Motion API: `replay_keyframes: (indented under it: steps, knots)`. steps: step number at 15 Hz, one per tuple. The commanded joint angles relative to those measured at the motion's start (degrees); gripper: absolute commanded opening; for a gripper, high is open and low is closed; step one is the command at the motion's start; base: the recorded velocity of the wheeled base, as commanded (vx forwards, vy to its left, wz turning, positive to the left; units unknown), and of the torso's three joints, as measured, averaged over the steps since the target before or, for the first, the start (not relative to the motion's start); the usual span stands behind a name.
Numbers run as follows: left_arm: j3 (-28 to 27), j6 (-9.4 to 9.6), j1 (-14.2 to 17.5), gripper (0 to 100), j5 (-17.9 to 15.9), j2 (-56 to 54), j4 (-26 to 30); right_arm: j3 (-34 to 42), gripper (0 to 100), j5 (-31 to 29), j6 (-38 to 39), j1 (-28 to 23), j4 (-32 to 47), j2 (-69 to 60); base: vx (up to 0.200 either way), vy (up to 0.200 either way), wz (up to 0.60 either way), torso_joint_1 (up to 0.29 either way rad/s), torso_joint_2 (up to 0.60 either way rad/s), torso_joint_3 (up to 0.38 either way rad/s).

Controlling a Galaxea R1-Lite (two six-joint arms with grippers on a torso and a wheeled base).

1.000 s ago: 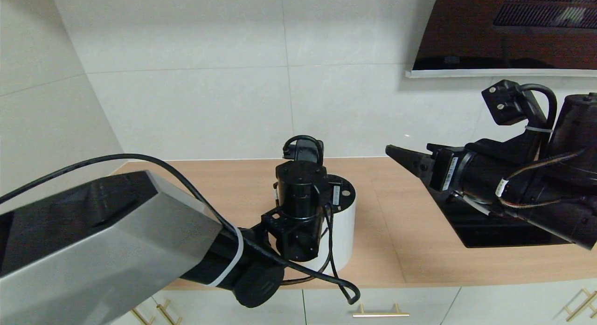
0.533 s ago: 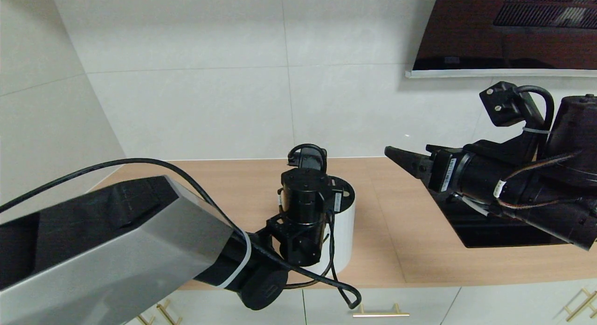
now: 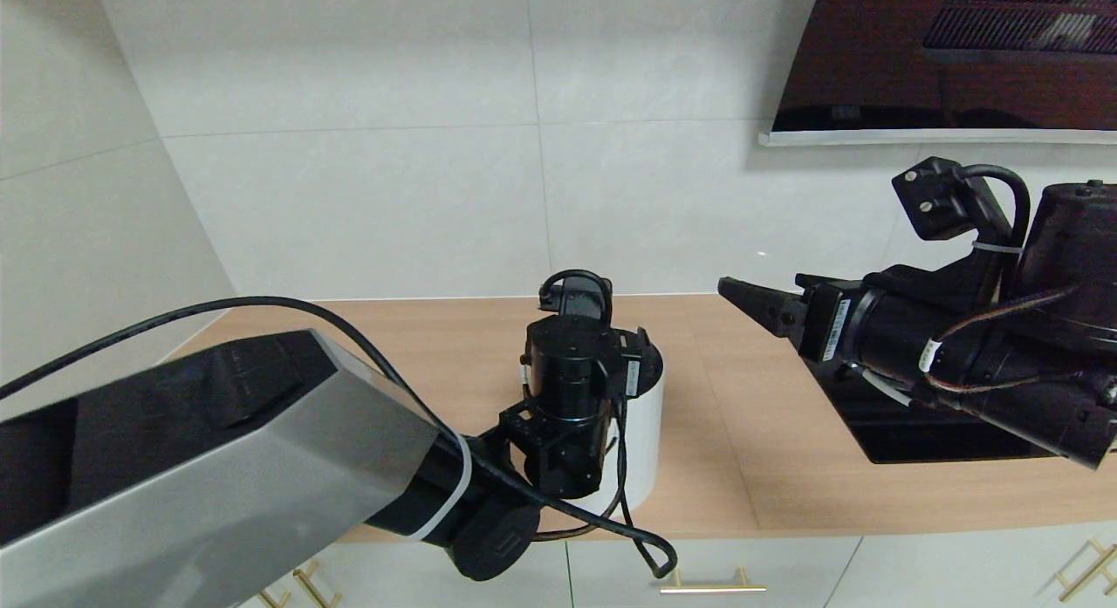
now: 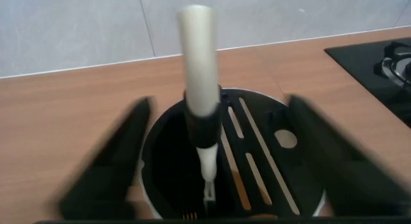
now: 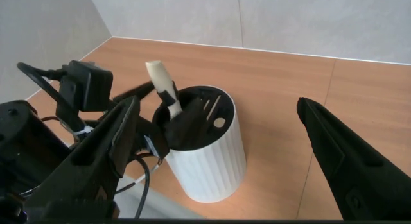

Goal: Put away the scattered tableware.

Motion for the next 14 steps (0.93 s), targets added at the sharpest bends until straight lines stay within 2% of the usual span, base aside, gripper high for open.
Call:
replay_keyframes:
  steps: [1,6,9,11,13,14]
  knots:
    - [0.0,-0.01,0.0,100,0.0,-0.1,0.0,0.0,100,0.0,-0.1,0.0,0.0,0.1,0.0,0.0,0.0,0.0,0.0,0.0]
    - [0.3,-0.36,0.7,100,0.1,-4.6,-1.4,-0.1,100,0.0,0.0,-0.1,0.0,0.1,0.0,0.0,0.0,0.0,0.0,0.0]
    - [0.5,-0.36,4.8,100,-0.1,-13.8,-1.3,-0.1,100,0.0,-0.1,-0.9,0.0,-0.4,0.0,0.0,0.0,0.0,0.0,0.0]
    - [2.7,-0.36,6.9,100,-0.7,-22.1,-1.0,-0.1,100,-0.1,-0.2,-3.0,-0.3,-1.9,0.0,0.0,0.0,0.0,0.0,0.0]
    - [7.0,-0.36,9.7,100,-3.5,-29.7,-0.5,0.6,100,-0.2,-0.1,-4.5,-0.2,-4.9,0.0,0.0,0.0,0.0,0.0,0.0]
    - [10.6,-0.36,11.9,100,-5.4,-34.5,1.8,3.2,100,0.1,-0.2,-7.4,-0.3,-7.6,0.0,0.0,0.0,0.0,0.0,0.0]
